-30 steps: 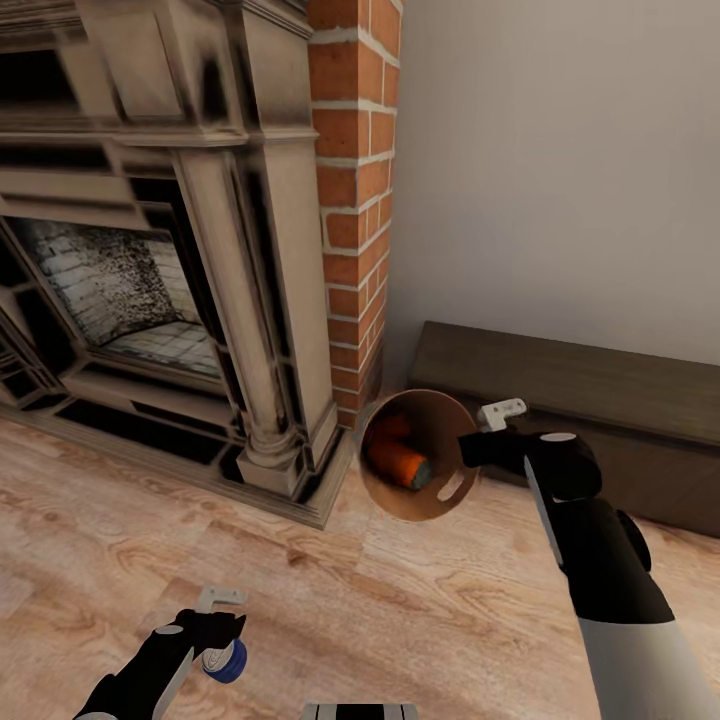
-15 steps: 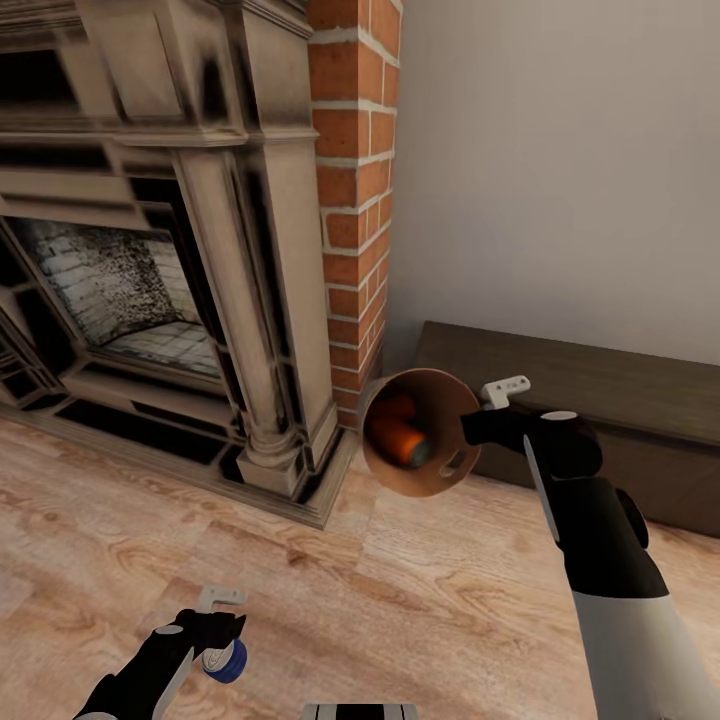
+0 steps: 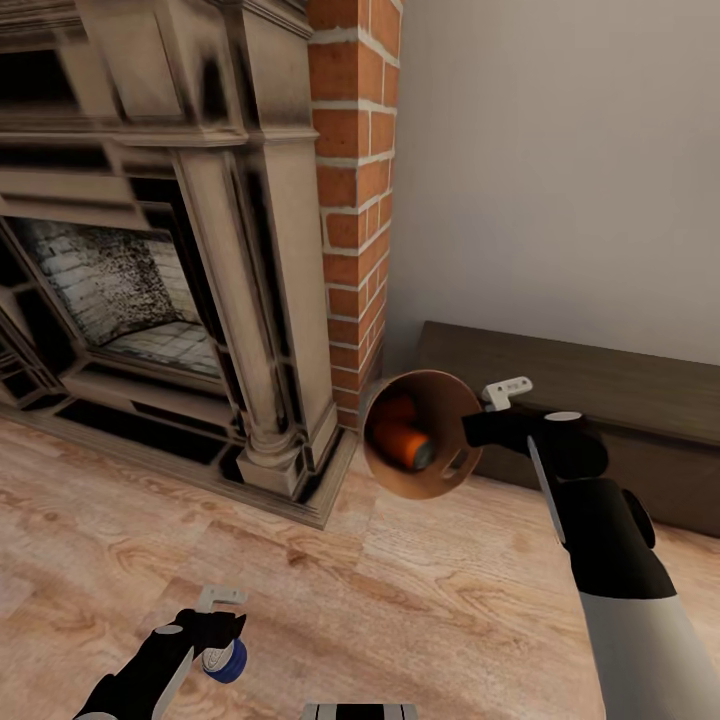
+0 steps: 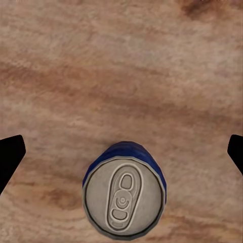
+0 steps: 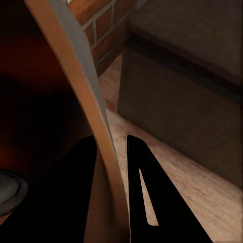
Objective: Put the three can of soda from the living room inside the tash can in the kitchen.
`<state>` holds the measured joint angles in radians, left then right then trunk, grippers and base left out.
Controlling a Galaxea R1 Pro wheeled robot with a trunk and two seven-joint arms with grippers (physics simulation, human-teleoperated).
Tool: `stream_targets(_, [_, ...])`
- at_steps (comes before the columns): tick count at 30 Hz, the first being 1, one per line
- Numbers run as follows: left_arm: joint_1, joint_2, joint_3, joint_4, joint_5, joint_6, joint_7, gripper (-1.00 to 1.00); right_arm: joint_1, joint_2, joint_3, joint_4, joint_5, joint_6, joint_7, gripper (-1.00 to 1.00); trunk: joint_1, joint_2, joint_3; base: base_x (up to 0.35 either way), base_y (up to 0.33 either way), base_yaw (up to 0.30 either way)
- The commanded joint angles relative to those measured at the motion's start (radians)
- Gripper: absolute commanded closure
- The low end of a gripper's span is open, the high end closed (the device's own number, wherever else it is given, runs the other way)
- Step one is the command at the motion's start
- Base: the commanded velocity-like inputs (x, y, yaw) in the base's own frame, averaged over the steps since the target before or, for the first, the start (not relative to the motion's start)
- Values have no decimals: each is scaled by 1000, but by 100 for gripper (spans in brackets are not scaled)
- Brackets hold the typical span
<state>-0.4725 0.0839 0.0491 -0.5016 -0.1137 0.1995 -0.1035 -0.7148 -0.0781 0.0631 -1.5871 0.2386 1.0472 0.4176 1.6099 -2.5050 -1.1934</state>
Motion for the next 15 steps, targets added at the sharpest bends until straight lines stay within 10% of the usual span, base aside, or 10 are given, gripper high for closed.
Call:
stream_targets(1, [0,0,0,0,0,0,0,-100,0,-14,0,-1,3,0,1,100,0,0,0,0,0,0])
stream_targets(3, [0,0,0,0,0,0,0,-100,1,-27,0,-1,2,0,7,100,0,0,0,0,0,0])
stream_targets(7, [0,0,0,0,-1,0,-1,-100,1,-107,-11,-1,13,0,229,100,0,0,0,0,0,0])
stream_targets(15, [0,-1,0,0,-1,0,-1,-100,3,-197,-12,-1,13,0,354,100,0,0,0,0,0,0])
